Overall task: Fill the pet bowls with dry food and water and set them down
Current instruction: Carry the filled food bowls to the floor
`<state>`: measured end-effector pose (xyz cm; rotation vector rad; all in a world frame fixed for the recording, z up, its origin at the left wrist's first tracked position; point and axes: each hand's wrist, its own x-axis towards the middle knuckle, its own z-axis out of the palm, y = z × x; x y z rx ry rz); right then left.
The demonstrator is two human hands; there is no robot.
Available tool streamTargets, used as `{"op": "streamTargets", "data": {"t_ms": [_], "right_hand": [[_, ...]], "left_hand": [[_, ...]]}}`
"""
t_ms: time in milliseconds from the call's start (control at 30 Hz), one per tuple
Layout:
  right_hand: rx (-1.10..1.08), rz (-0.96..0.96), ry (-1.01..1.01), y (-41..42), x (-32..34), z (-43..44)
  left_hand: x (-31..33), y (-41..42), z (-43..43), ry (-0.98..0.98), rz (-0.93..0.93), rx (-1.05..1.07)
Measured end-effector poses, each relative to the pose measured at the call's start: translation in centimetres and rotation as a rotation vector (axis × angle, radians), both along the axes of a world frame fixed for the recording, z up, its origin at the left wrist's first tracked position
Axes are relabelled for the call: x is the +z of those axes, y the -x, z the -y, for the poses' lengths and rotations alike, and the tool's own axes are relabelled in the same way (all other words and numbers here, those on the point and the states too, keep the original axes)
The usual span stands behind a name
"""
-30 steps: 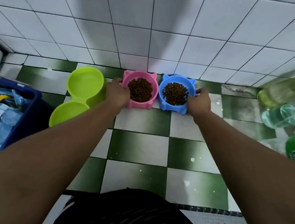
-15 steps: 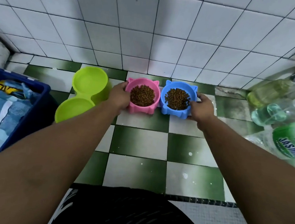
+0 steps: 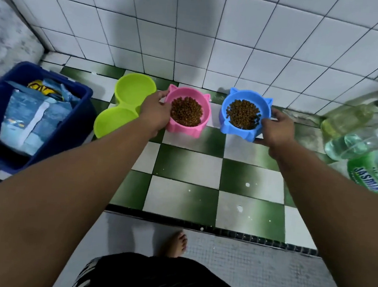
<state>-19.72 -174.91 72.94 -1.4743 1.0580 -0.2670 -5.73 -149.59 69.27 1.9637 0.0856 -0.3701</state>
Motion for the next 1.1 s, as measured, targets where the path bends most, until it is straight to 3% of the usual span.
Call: {"op": "streamTargets", "data": {"t_ms": [333,467,633,833,1100], "right_hand": [[0.047,0.082,0.033,1.5,3.3,-5.6],[0.104,0.115,0.053,1.8,5.0,-10.8],[0.251,0.154,0.074,2.3,7.1,-20.0],[0.466,0.187,0.048,3.0,7.9,-32.5],[0.836,0.144,0.019,1.1,7.2,-49.5]], "left_hand": [[6.8,2.1,-9.2,0.154,-0.068,0.055],[8.6,4.2,-15.4,0.185,0.001,0.111],[10.4,8.5,-25.0,0.260,0.003,0.265],[11.6,14.6,-37.7,0.195,0.043,0.447],[10.2,21.6,-54.3,0.254,0.018,0.736]]}}
